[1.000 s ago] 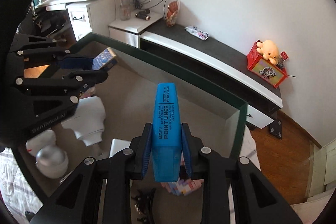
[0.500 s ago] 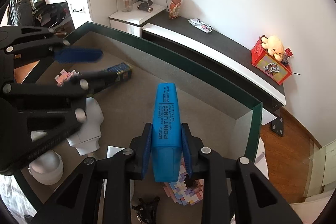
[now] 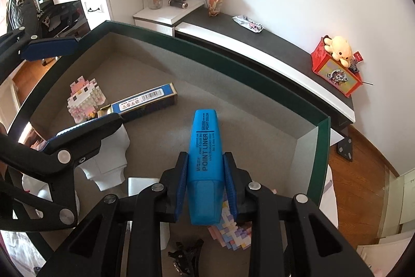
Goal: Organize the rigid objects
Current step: 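Open both tools to release the box and highlighter inside the pink box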
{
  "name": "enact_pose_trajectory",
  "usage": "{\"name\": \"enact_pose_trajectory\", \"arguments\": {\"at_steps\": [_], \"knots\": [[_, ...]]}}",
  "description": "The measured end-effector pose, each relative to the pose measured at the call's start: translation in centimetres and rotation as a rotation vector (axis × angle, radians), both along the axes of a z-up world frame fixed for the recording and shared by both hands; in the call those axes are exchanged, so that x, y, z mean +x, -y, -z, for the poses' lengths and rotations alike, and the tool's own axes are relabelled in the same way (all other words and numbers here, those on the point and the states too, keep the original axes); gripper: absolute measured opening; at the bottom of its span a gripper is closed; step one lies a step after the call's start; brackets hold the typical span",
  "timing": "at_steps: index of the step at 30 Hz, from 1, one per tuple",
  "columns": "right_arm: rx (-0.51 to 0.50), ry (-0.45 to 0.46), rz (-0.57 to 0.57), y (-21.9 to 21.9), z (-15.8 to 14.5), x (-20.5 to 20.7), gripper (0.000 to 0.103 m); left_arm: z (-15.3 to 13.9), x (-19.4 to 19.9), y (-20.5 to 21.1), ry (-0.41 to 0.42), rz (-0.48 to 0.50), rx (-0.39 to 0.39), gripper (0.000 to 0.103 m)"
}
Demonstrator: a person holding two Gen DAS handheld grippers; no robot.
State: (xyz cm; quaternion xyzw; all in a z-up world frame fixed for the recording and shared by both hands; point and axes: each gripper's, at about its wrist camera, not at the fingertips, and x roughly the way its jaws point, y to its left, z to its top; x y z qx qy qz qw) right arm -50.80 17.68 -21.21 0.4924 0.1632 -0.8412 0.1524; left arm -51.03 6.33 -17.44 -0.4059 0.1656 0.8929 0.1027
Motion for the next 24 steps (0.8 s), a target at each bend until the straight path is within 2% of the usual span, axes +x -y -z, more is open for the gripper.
{"name": "enact_pose_trajectory", "arguments": {"at_steps": [4,6,7,9,10,12,13,18,24], "knots": [[-0.009,0.002,0.005,0.0,-0.6,0.3,0.028,-0.2,0.5,0.2,-0.006,-0.002,-0.007,0.094],[-0.016,-0.002,0.009,0.0,-0.9,0.5,0.032,-0.5,0.8,0.5,-0.007,-0.008,0.002,0.094],[-0.012,-0.009,0.017,0.0,-1.1,0.7,0.036,-0.6,0.9,0.6,-0.008,-0.012,0.007,0.094],[-0.010,-0.020,0.027,-0.1,-1.5,1.0,0.053,-0.9,1.3,1.0,-0.007,-0.020,0.016,0.095],[-0.016,-0.023,0.036,-0.3,-1.6,1.1,0.057,-1.0,1.5,1.2,-0.005,-0.022,0.022,0.095],[-0.027,-0.026,0.053,-0.6,-2.0,1.5,0.073,-1.3,2.1,1.5,-0.010,-0.025,0.033,0.098],[-0.029,-0.039,0.056,-0.7,-2.3,1.9,0.075,-1.5,2.4,1.6,-0.016,-0.026,0.036,0.099],[-0.046,-0.085,0.054,-0.7,-3.8,4.1,0.080,-2.7,4.6,2.0,-0.043,-0.027,0.061,0.103],[-0.122,-0.141,0.062,-1.3,-6.8,8.2,0.082,-4.8,8.8,3.4,-0.114,-0.069,0.115,0.103]]}}
